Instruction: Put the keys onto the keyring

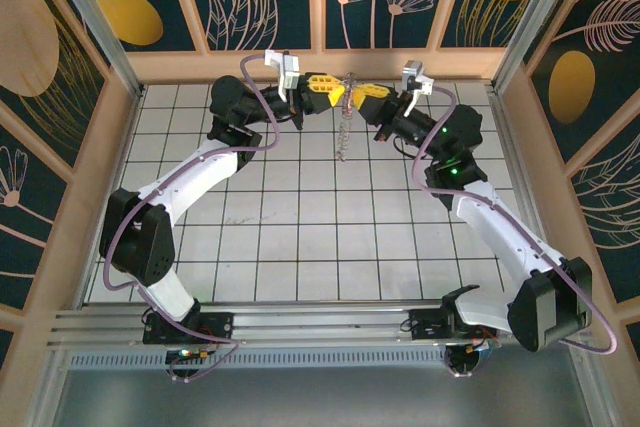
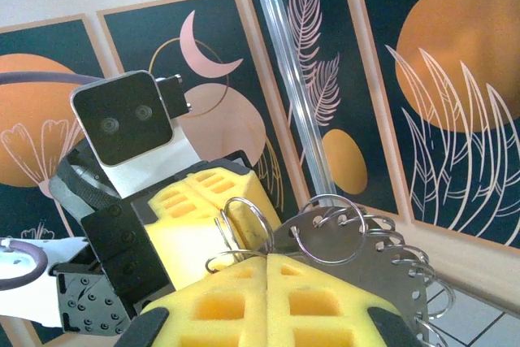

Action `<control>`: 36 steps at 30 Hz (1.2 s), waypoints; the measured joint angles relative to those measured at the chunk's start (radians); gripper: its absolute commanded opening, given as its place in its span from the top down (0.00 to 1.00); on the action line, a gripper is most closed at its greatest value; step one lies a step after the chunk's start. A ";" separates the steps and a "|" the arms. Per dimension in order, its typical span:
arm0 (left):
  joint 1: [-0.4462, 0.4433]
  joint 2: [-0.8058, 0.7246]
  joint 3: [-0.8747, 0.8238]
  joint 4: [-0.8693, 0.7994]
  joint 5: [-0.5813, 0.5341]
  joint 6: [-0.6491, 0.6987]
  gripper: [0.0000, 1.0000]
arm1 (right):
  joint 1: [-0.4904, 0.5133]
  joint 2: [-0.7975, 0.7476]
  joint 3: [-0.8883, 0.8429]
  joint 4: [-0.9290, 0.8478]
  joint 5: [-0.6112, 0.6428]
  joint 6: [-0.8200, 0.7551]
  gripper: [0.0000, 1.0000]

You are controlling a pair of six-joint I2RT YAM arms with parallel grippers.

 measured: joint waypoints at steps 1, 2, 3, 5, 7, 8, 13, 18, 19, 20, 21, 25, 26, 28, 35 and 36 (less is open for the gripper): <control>0.000 0.000 0.000 0.000 0.000 0.000 1.00 | 0.000 0.000 0.003 -0.001 0.000 -0.001 1.00; 0.000 0.000 0.000 0.000 0.001 0.000 1.00 | 0.000 0.000 0.005 -0.005 0.001 -0.004 1.00; 0.000 0.000 0.000 0.000 0.001 0.000 1.00 | 0.000 0.000 0.008 -0.008 0.001 -0.008 1.00; 0.000 0.000 0.000 0.000 0.001 0.000 1.00 | 0.000 0.000 0.014 -0.015 0.003 -0.015 1.00; 0.000 0.000 0.000 -0.003 0.000 0.000 1.00 | 0.000 0.000 0.017 -0.020 0.005 -0.019 1.00; 0.000 0.000 0.000 -0.009 -0.003 0.001 1.00 | 0.000 0.000 0.017 -0.024 0.008 -0.023 1.00; 0.000 0.000 0.003 -0.081 -0.038 0.032 1.00 | 0.000 -0.011 0.005 -0.059 0.033 -0.031 1.00; 0.000 -0.009 -0.010 -0.144 -0.123 0.077 1.00 | 0.001 -0.084 -0.066 -0.122 0.064 -0.034 1.00; 0.000 -0.018 -0.023 -0.153 -0.146 0.085 1.00 | 0.002 -0.104 -0.084 -0.138 0.075 -0.034 1.00; 0.000 -0.026 -0.035 -0.161 -0.167 0.094 1.00 | 0.002 -0.125 -0.105 -0.152 0.084 -0.033 1.00; 0.000 -0.034 -0.045 -0.167 -0.185 0.100 1.00 | 0.002 -0.142 -0.124 -0.160 0.092 -0.032 1.00; 0.000 -0.055 -0.080 -0.188 -0.249 0.126 1.00 | 0.002 -0.211 -0.230 -0.198 0.134 -0.010 1.00; 0.000 -0.058 -0.089 -0.193 -0.262 0.133 1.00 | 0.003 -0.227 -0.265 -0.207 0.148 -0.003 1.00; 0.000 -0.066 -0.109 -0.196 -0.280 0.138 1.00 | 0.004 -0.249 -0.336 -0.218 0.173 0.016 1.00; 0.000 -0.075 -0.161 -0.202 -0.308 0.144 1.00 | 0.003 -0.262 -0.576 -0.243 0.269 0.087 1.00; 0.000 -0.075 -0.167 -0.202 -0.309 0.144 1.00 | 0.003 -0.259 -0.596 -0.246 0.281 0.095 1.00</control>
